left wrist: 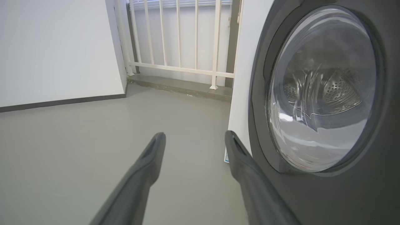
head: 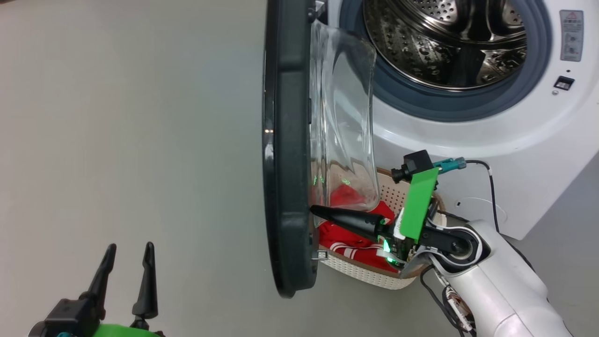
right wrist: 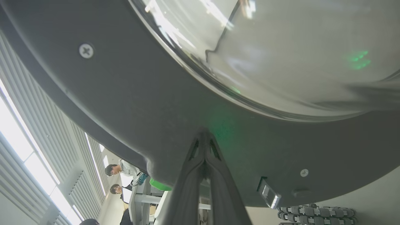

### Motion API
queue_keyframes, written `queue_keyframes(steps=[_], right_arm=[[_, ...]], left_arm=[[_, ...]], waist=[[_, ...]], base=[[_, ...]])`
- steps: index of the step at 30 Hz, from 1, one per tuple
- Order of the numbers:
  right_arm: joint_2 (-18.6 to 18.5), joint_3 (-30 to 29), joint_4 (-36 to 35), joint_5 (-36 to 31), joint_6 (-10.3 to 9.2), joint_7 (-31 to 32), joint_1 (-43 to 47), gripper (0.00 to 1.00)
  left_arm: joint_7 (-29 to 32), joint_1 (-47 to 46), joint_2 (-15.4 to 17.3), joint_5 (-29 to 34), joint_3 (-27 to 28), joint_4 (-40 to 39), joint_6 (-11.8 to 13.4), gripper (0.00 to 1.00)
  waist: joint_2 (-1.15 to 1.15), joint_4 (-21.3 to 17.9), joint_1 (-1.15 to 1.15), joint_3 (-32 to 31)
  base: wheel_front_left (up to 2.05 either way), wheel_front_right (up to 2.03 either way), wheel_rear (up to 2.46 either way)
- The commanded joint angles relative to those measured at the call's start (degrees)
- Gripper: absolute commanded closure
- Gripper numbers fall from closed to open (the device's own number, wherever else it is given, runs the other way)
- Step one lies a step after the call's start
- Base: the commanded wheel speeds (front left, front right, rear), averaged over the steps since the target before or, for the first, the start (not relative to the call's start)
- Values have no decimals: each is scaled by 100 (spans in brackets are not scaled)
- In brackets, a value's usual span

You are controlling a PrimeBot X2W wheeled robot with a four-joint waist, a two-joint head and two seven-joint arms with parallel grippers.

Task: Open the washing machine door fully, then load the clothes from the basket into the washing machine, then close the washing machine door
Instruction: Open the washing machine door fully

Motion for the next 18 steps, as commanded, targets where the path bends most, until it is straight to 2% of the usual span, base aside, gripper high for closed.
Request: queue_keyframes(steps=[1,9,18], right_arm=[[217,62,-110,-62,10,-14,-207,100],[440,55,29,-198,10,-12,-397,100],[527,34,81,-256,10,29,-447,100]], left_arm=[[-46,-125,145,-24,173,-139,34,0],[-46,-105,137,-46,187,-175,65,0],[-46,-100,113,-59,202,-189,83,0]], waist=[[0,68,0,14],[0,166,0,62],[0,165,0,97]], base=[[0,0,0],[0,0,0],[0,0,0]])
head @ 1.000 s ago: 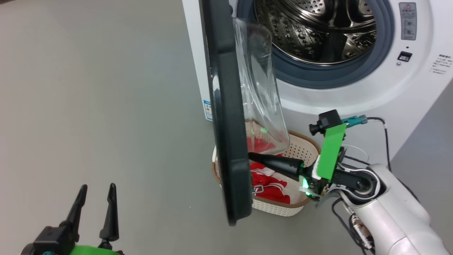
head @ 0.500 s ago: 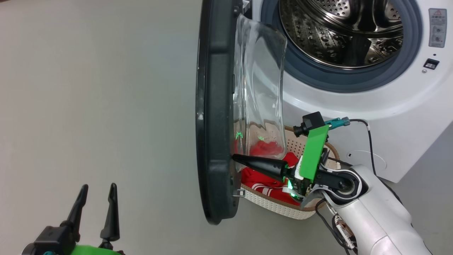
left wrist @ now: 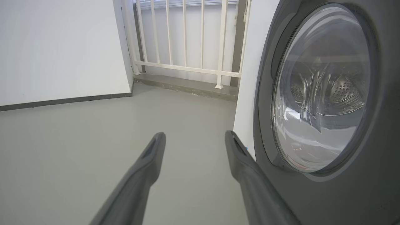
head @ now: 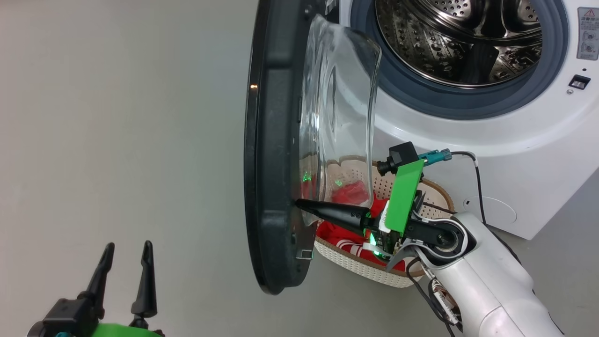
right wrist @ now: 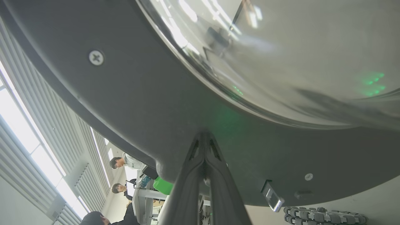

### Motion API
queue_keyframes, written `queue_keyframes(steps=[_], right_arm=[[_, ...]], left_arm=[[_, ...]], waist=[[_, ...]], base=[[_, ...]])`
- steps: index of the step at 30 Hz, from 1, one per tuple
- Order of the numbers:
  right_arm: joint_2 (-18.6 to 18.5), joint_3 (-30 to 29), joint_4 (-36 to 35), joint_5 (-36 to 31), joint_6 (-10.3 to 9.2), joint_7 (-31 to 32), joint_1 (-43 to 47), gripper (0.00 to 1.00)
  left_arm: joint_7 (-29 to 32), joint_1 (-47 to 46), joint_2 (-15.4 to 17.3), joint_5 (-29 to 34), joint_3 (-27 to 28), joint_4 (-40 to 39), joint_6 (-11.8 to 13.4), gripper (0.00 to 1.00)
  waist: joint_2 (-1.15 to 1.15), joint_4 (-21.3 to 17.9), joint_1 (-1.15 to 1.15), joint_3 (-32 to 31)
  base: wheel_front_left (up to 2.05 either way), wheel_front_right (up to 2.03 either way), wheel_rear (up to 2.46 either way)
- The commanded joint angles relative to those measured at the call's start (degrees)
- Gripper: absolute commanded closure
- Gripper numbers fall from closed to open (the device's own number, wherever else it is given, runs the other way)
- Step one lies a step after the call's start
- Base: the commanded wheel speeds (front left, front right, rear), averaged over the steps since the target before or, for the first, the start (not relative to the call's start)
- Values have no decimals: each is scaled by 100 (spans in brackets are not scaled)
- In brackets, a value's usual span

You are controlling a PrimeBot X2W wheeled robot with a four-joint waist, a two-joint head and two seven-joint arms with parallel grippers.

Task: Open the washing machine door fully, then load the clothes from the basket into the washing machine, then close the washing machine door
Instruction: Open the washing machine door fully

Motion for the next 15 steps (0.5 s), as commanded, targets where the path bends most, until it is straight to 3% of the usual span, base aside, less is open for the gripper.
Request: queue_keyframes(steps=[1,14,15], right_arm=[[202,58,-144,-80,10,22,-187,100],[156,-218,-378,-241,10,-99,-20,100],[148,-243,-412,-253,10,-118,8,91]], left_arm=[[-46,-100,116,-24,195,-148,34,0],[-46,-115,112,-10,203,-121,34,0],[-46,-105,110,-11,211,-126,40,0]], waist=[[0,-3,0,-2],[0,-140,0,-26],[0,-170,0,-29]], base=[[0,0,0],[0,0,0],[0,0,0]])
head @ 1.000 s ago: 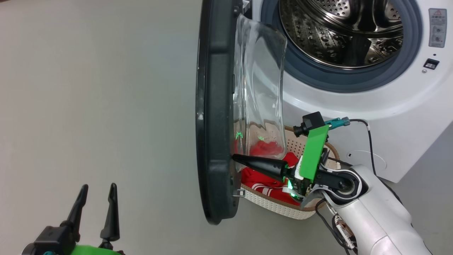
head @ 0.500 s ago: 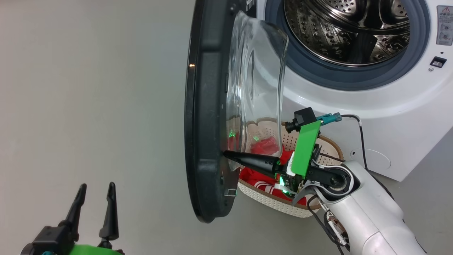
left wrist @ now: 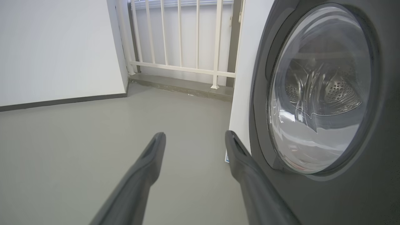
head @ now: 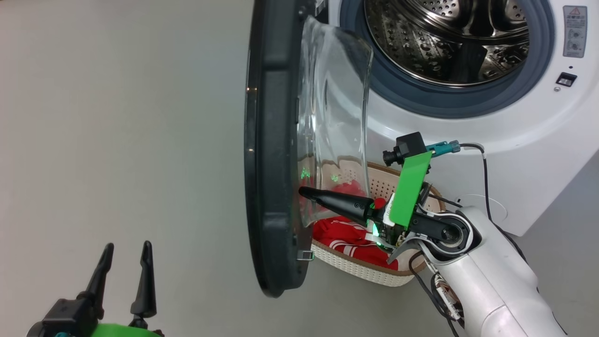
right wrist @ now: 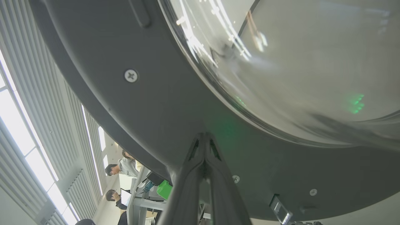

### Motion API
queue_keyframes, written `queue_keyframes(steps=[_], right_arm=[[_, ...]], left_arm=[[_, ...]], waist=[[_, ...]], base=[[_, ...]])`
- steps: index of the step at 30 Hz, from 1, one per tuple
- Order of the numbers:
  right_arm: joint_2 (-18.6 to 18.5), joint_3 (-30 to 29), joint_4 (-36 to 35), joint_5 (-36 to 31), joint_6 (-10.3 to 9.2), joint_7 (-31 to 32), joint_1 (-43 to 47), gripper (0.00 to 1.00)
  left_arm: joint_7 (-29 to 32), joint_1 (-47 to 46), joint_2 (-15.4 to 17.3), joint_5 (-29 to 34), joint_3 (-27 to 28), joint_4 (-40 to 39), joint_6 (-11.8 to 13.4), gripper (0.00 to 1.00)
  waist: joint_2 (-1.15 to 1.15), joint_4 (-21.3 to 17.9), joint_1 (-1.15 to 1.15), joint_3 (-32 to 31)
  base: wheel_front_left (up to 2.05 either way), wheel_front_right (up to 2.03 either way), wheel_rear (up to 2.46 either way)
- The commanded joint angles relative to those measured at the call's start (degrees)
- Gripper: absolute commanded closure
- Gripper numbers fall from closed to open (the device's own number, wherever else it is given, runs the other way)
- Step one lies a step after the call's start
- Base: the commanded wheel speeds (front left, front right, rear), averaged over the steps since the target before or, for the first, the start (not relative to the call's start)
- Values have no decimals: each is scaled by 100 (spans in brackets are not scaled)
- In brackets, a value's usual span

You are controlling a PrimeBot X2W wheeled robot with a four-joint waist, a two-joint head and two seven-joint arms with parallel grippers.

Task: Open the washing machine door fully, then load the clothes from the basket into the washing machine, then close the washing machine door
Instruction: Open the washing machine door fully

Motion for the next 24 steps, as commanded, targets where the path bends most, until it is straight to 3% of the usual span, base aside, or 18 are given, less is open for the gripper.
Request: queue_keyframes(steps=[1,4,5,6,12,24], right_arm=[[96,4,-187,-46,10,-68,9,81],[36,-50,-282,-133,10,-151,72,44],[10,-60,-324,-176,10,-182,88,5],[-20,-72,-376,-227,10,-230,107,0],[-201,-94,-821,-528,10,-544,313,0],[-755,18,-1765,-1360,10,-1842,959,0]], left_arm=[[-46,-97,109,-13,204,-142,39,0],[-46,-87,99,-21,204,-146,37,0],[-46,-85,95,-24,203,-145,37,0],[-46,-84,92,-25,198,-143,36,0],[-46,-48,87,-22,204,-159,35,0],[-46,-1,109,-13,196,-148,31,0]], waist=[[0,-49,0,-9],[0,-120,0,-24],[0,-146,0,-30],[0,-164,0,-36],[0,-308,0,-101],[0,-593,0,-278]], base=[[0,0,0],[0,0,0],[0,0,0],[0,0,0],[0,0,0],[0,0,0]])
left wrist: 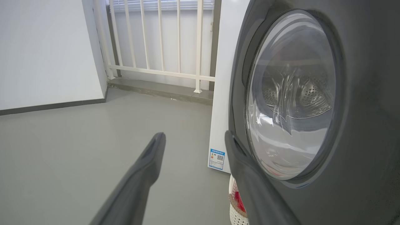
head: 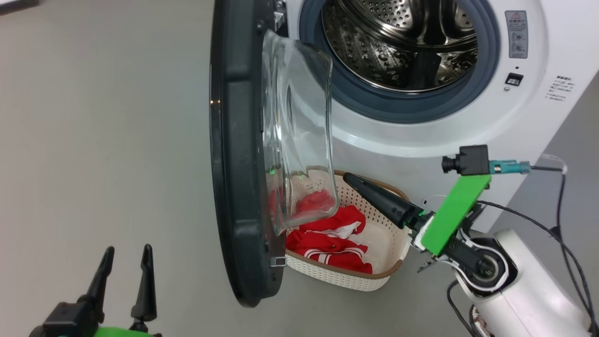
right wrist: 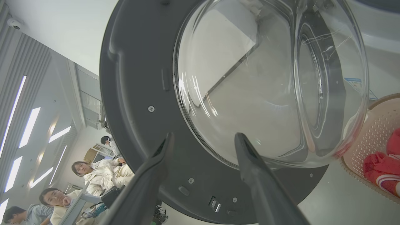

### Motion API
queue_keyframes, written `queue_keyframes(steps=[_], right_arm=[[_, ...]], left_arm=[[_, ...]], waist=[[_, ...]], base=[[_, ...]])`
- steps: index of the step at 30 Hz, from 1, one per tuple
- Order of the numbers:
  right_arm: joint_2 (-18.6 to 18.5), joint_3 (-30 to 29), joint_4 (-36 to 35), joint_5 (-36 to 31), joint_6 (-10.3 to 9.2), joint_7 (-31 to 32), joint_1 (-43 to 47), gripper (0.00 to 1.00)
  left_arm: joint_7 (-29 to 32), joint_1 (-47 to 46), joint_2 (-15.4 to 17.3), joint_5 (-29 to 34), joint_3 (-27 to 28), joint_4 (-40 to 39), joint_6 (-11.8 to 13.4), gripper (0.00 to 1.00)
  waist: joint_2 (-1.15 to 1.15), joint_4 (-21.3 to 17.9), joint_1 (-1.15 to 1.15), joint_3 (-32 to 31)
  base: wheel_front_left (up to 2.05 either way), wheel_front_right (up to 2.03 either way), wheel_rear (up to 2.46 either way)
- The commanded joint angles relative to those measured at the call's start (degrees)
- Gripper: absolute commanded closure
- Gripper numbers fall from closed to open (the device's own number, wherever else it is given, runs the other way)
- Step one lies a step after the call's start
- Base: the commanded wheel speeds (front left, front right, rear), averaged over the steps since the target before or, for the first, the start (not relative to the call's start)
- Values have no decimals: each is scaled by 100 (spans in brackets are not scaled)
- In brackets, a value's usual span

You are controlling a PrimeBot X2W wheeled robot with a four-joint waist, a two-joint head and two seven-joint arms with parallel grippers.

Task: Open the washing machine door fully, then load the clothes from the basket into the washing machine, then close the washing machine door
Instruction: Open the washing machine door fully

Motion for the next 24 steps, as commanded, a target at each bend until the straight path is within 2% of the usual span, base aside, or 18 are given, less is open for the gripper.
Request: queue_keyframes(steps=[1,5,8,16,20,24], right_arm=[[-111,162,-337,-272,9,-329,105,0],[-442,401,-585,-810,9,-1108,273,0],[-564,492,-625,-957,9,-1526,356,0],[-1161,1173,-366,-1936,9,-3077,648,0],[-1286,1426,-78,-2304,9,-3706,756,0],[-1288,1432,197,-2682,9,-4031,838,0]], left_arm=[[-46,-34,127,-11,185,-139,30,0],[-46,-7,134,-4,177,-163,35,0],[-46,4,139,-3,169,-166,34,0],[-46,50,186,1,129,-135,38,0],[-46,78,218,-11,115,-149,44,0],[-46,99,230,-31,95,-179,49,0]], waist=[[0,-68,0,-67],[0,-129,0,-100],[0,-151,0,-123],[0,-199,0,-241],[0,-231,0,-269],[0,-259,0,-267]], base=[[0,0,0],[0,0,0],[0,0,0],[0,0,0],[0,0,0],[0,0,0]])
